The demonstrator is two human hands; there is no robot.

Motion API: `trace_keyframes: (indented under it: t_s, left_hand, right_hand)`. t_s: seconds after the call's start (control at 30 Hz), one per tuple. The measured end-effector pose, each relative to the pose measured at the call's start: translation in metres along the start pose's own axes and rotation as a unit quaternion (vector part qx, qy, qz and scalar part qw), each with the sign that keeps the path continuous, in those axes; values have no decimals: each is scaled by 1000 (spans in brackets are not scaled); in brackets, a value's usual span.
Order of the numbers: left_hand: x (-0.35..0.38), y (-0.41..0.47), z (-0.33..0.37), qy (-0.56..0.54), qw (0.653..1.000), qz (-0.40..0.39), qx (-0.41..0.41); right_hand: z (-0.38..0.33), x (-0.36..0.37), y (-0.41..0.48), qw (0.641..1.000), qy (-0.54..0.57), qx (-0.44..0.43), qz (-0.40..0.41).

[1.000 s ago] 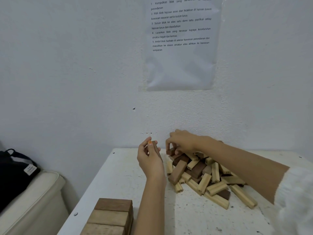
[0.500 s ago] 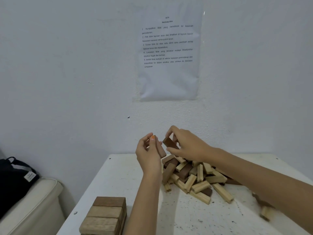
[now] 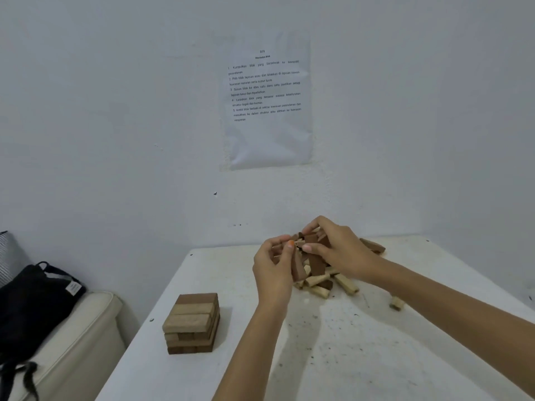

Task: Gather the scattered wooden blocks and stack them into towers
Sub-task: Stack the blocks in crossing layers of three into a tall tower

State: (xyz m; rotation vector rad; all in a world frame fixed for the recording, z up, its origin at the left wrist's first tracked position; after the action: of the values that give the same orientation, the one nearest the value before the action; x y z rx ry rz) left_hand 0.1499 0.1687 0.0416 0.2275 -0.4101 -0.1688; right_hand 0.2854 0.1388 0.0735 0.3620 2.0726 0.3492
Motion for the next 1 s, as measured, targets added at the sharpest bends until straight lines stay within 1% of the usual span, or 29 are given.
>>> trace_keyframes:
  t_s: [0.1, 0.2, 0.23, 0.33, 0.43, 0.57, 0.73, 0.9, 1.0]
  left_hand:
    - [-2, -16, -2, 31, 999, -29, -16]
    - [-8, -29, -8, 65, 997, -37, -33]
    - [-10, -33, -11, 73, 996, -36, -39]
    - [-16, -45, -19, 94, 994, -28, -51]
    - [-20, -57, -25, 111, 991, -33, -73]
    - [-29, -63, -34, 140, 984, -54, -92]
    - [-39, -62, -37, 188, 973, -105, -84]
    - [-43, -56, -38, 236, 958, -140, -86]
    - [-42, -53, -38, 276, 944, -171, -55]
  right_hand:
    - [0, 1, -21, 999, 26, 21, 23]
    - [6, 7, -40, 998, 24, 65, 13]
    - [7, 9, -46, 996, 38, 79, 9]
    - [9, 16, -63, 985, 131, 115, -5]
    - [11, 24, -77, 974, 167, 150, -16]
    - [15, 34, -92, 970, 159, 180, -39]
    - [17, 35, -100, 963, 164, 195, -89]
    - [21, 42, -100, 969, 111, 194, -108]
    - [20, 44, -99, 970, 98, 194, -111]
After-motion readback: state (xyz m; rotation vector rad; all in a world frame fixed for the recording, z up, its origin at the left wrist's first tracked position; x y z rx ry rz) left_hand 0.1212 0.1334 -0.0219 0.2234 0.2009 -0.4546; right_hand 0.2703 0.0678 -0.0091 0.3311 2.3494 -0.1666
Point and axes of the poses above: each hand's wrist, its own y-axis towards the middle knuckle, its own x-axis out of the palm, z = x × y, the point moved 3 cm from there along y, towards the middle knuckle, and after that the axes turned 15 degrees about -y, right-handed, at the moved point
